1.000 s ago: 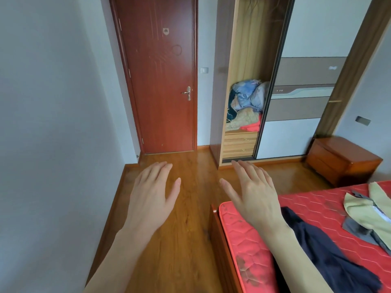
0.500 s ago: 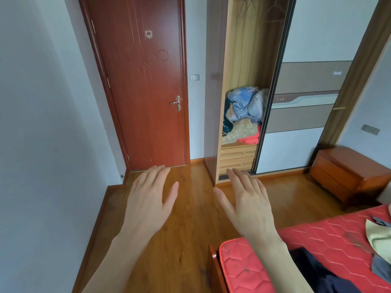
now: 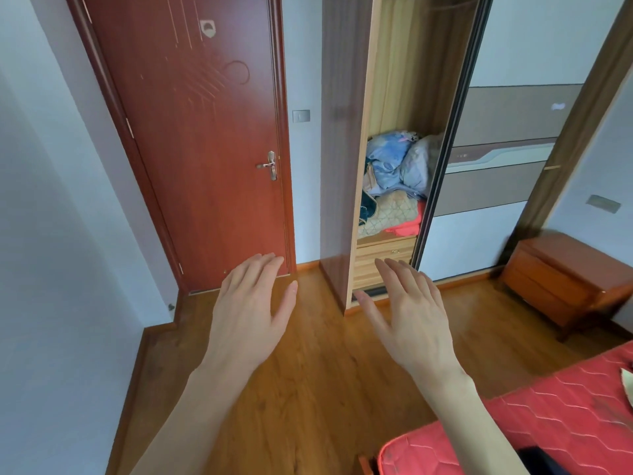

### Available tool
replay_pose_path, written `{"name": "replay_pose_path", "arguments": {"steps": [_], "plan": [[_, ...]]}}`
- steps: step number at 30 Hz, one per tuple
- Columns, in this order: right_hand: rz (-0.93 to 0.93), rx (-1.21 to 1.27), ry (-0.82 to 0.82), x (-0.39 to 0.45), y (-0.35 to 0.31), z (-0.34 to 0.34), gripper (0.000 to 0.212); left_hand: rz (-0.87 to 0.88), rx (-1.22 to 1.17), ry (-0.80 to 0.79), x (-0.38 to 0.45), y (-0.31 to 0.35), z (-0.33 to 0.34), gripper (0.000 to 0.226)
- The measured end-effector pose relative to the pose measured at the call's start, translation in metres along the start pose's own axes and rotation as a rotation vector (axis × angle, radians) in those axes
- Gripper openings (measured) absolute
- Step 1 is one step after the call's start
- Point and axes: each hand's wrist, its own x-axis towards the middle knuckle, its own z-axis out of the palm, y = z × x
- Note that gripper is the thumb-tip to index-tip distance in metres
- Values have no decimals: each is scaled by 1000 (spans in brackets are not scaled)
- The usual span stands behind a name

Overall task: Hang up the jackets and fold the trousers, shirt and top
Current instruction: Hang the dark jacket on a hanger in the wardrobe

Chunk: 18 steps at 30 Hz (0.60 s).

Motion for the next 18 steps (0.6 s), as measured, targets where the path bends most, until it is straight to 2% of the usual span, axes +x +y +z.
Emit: {"name": "replay_pose_path", "arguments": {"steps": [4,10,18], "plan": [[66,-41,6,55,-27,41,61,67,-14,-21,59,-48,26,54],[135,-130,38,124,-53,86,71,183,-54,-19,138,-102,64,45],[296,-229,41,180,-27,109,65,326,-221,-110,224,-100,122,63]]}}
